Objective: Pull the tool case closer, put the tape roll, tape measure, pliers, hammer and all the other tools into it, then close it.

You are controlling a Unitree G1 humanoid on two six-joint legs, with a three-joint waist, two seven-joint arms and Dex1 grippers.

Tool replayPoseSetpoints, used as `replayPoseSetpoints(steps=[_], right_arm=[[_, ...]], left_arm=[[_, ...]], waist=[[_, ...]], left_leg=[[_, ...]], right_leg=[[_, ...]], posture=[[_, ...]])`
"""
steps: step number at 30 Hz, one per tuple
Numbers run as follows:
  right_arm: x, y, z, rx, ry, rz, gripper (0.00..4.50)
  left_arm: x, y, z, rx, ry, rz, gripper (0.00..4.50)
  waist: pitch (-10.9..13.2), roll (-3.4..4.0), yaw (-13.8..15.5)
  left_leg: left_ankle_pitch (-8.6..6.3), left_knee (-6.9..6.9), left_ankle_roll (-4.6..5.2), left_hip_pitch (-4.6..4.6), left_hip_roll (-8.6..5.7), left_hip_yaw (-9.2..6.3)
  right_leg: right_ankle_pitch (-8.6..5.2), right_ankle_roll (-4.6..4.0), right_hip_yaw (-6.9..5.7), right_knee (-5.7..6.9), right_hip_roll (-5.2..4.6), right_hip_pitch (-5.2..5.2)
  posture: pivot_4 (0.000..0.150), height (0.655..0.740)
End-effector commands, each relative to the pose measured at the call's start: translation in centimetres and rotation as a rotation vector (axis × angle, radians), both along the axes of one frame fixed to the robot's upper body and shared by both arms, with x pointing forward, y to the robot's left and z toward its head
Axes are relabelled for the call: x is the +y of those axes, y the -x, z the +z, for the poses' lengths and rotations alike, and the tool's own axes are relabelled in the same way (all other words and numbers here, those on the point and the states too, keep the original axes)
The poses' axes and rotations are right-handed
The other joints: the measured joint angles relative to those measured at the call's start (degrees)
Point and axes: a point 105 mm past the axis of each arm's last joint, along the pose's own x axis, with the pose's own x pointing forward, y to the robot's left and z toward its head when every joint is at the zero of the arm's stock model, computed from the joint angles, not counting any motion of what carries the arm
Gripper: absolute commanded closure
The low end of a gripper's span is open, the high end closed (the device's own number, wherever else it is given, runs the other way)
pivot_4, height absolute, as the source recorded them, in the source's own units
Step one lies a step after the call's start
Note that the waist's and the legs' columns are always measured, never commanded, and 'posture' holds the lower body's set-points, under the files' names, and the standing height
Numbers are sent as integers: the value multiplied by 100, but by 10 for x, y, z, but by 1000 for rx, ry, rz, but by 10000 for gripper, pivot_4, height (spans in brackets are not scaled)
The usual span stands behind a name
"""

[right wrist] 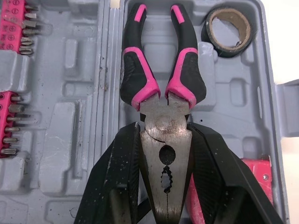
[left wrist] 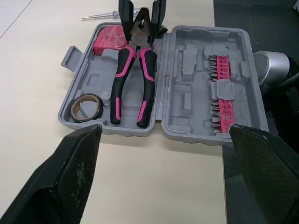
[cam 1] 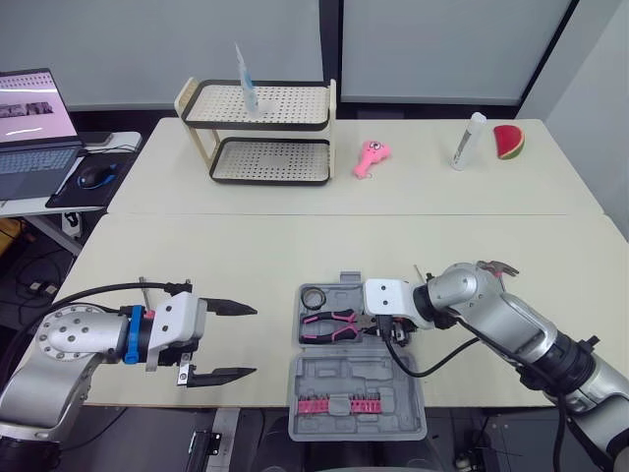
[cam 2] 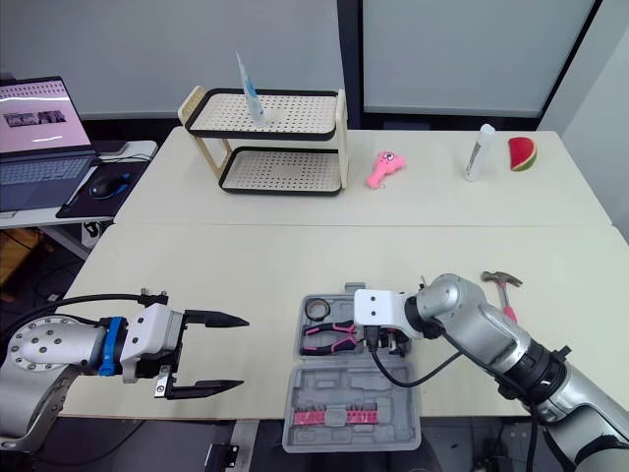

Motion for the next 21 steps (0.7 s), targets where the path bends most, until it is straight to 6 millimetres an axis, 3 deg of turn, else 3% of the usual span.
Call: replayPoseSetpoints(steps=[1, 9, 10, 16, 21], right_arm=[[2, 3, -1, -13, -2, 35, 32178], [-3, -7, -13, -15, 23, -10, 32178], [-2, -9, -12, -23, 16, -15, 25082], [6, -11, 14, -54, -73, 1, 15333], [19, -6, 41, -94, -219, 21, 13804]], left_arm=[[-2, 2, 2, -22, -3, -15, 0], [-4, 1, 1, -25, -1, -17, 0], [-4, 0, 1, -26, -1, -16, 0], [-6, -2, 1, -31, 2, -14, 0], [-6, -4, 1, -32, 15, 2, 0]], waist=[[0, 0, 0], [-1, -1, 1], [-1, -1, 1], [0, -1, 2], [-1, -2, 1]], left_leg=[[0, 0, 0, 0, 0, 0], [0, 0, 0, 1, 0, 0], [0, 0, 0, 1, 0, 0], [0, 1, 0, 1, 0, 0], [0, 1, 0, 1, 0, -1]], right_leg=[[0, 0, 0, 0, 0, 0], [0, 0, 0, 2, 1, 1], [0, 0, -1, 2, 1, 0], [0, 0, 0, 4, 1, 0], [0, 0, -1, 3, 1, 0]], posture=[[1500, 7290], [1500, 7290], [1500, 7290], [1500, 7290], [1500, 7290]])
